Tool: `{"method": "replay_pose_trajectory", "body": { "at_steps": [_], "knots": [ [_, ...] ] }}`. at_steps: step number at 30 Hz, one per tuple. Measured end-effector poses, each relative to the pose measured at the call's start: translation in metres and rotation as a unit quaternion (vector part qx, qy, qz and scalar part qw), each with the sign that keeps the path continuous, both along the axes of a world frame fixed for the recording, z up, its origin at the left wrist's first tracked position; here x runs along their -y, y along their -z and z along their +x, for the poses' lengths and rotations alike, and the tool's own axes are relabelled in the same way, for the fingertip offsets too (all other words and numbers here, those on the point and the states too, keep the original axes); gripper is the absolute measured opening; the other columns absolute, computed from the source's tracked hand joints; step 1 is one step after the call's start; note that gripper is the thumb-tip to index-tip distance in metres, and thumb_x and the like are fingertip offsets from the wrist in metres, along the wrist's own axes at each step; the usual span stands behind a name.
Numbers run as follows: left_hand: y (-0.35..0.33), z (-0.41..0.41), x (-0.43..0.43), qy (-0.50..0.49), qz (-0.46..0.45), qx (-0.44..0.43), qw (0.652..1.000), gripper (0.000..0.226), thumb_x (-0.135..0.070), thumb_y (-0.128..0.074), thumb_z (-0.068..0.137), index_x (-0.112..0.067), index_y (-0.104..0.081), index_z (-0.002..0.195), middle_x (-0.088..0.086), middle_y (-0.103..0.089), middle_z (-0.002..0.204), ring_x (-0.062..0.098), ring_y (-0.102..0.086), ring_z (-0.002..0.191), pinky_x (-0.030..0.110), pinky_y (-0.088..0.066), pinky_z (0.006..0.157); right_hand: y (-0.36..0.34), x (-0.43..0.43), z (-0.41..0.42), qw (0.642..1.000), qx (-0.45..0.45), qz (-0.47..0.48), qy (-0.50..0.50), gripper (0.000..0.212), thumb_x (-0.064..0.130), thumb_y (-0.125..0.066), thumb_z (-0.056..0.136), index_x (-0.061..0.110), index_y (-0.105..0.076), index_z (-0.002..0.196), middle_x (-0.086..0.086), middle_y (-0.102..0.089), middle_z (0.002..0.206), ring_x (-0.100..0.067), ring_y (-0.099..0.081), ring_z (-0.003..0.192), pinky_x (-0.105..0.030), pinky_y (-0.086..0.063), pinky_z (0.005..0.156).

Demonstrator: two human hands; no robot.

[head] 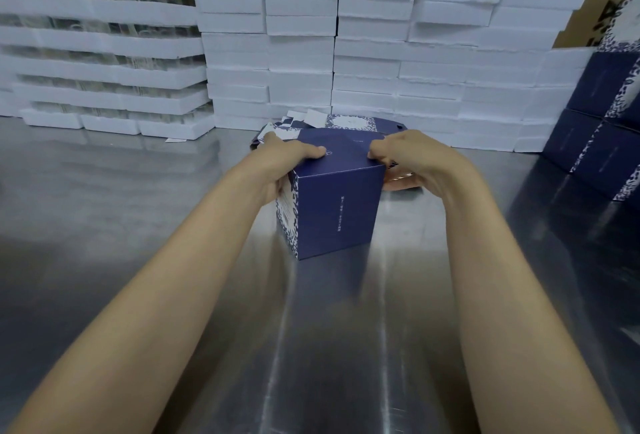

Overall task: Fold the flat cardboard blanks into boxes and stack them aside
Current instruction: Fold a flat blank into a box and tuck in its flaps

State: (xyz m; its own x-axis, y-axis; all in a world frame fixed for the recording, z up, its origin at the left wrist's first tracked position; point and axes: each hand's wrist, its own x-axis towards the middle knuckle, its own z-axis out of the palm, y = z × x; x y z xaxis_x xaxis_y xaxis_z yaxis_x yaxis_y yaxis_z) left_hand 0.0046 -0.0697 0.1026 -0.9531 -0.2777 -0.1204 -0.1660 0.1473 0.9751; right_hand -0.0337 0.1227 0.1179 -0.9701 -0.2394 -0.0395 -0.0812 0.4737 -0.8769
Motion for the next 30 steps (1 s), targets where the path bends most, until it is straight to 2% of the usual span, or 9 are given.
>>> {"method": "replay_pose_trajectory", "body": {
  "at_steps": [2,5,9,13,16,19,22,26,30],
  "knots": [
    [0.000,-0.001,0.001,0.000,0.008,-0.001,1.000,0.080,-0.025,-0.076,0.081,-0.016,-0.024,0.141,0.004,-0.060,0.102,0.006,-0.053,0.031,0.012,-0.034,0.032,0.003,0.002,-0.002,1.000,0.009,-0.016,0.009,0.022,0.020,-0.057,0.080,0.020,-0.053,0.058,0.007,-0.056,0.050,-0.014,-0.062,0.054,-0.029,-0.059,0.073],
    [0.001,-0.005,0.002,0.007,0.015,-0.005,1.000,0.088,-0.026,-0.078,0.078,-0.021,-0.021,0.145,0.002,-0.064,0.110,0.012,-0.060,0.055,0.015,-0.040,0.039,0.007,0.006,-0.004,0.999,-0.001,-0.034,0.022,0.029,0.023,-0.056,0.077,0.022,-0.054,0.048,0.011,-0.051,0.048,-0.013,-0.056,0.050,-0.025,-0.057,0.065],
    [0.003,-0.008,0.005,0.025,0.022,0.001,0.999,0.095,-0.027,-0.079,0.077,-0.022,-0.016,0.148,-0.004,-0.062,0.107,0.021,-0.066,0.085,0.039,-0.054,0.077,0.008,0.011,-0.005,0.999,-0.021,-0.029,0.029,0.015,0.024,-0.056,0.078,0.020,-0.056,0.063,0.009,-0.053,0.047,-0.011,-0.056,0.044,-0.020,-0.053,0.051],
    [0.002,-0.006,0.006,0.049,0.012,0.004,0.999,0.103,-0.028,-0.080,0.076,-0.023,-0.011,0.152,-0.004,-0.057,0.110,0.028,-0.065,0.108,0.052,-0.050,0.094,0.007,0.010,-0.009,0.999,-0.015,-0.013,0.037,0.016,0.025,-0.056,0.075,0.020,-0.053,0.061,0.005,-0.053,0.049,-0.012,-0.058,0.045,-0.021,-0.051,0.050],
    [0.002,-0.004,0.005,0.080,0.021,0.002,0.997,0.103,-0.025,-0.080,0.077,-0.023,-0.010,0.153,-0.003,-0.062,0.109,0.027,-0.066,0.107,0.061,-0.047,0.094,0.008,0.013,-0.012,0.998,-0.028,0.001,0.059,0.015,0.027,-0.055,0.073,0.022,-0.047,0.061,0.005,-0.046,0.050,-0.013,-0.048,0.044,-0.020,-0.047,0.049],
    [0.002,-0.004,0.004,0.110,0.040,0.005,0.993,0.103,-0.021,-0.079,0.079,-0.023,-0.009,0.154,-0.011,-0.060,0.099,0.018,-0.070,0.092,0.055,-0.052,0.091,0.010,0.017,-0.015,0.996,-0.053,0.000,0.077,0.022,0.024,-0.054,0.072,0.023,-0.036,0.060,0.008,-0.037,0.046,-0.013,-0.033,0.043,-0.019,-0.030,0.045],
    [0.003,-0.005,0.005,0.119,0.035,0.002,0.992,0.101,-0.022,-0.079,0.079,-0.023,-0.011,0.153,-0.012,-0.058,0.101,0.017,-0.069,0.095,0.054,-0.049,0.095,0.012,0.020,-0.020,0.995,-0.057,-0.023,0.084,0.027,0.022,-0.054,0.074,0.023,-0.032,0.059,0.007,-0.033,0.045,-0.014,-0.028,0.044,-0.021,-0.022,0.043],
    [0.004,-0.007,0.008,0.131,0.026,-0.002,0.991,0.096,-0.022,-0.079,0.079,-0.024,-0.017,0.152,-0.016,-0.064,0.091,0.016,-0.071,0.091,0.055,-0.050,0.093,0.014,0.024,-0.026,0.989,-0.084,-0.030,0.116,0.031,0.022,-0.056,0.079,0.021,-0.031,0.061,0.001,-0.034,0.057,-0.016,-0.028,0.053,-0.029,-0.019,0.049],
    [0.007,-0.009,0.002,0.117,-0.003,-0.014,0.993,0.099,-0.026,-0.079,0.079,-0.021,-0.014,0.153,-0.012,-0.060,0.105,0.023,-0.067,0.105,0.061,-0.048,0.092,0.015,0.025,-0.030,0.988,-0.065,-0.060,0.127,0.023,0.023,-0.058,0.080,0.019,-0.038,0.069,-0.003,-0.039,0.068,-0.017,-0.034,0.058,-0.028,-0.023,0.050]
  ]
}}
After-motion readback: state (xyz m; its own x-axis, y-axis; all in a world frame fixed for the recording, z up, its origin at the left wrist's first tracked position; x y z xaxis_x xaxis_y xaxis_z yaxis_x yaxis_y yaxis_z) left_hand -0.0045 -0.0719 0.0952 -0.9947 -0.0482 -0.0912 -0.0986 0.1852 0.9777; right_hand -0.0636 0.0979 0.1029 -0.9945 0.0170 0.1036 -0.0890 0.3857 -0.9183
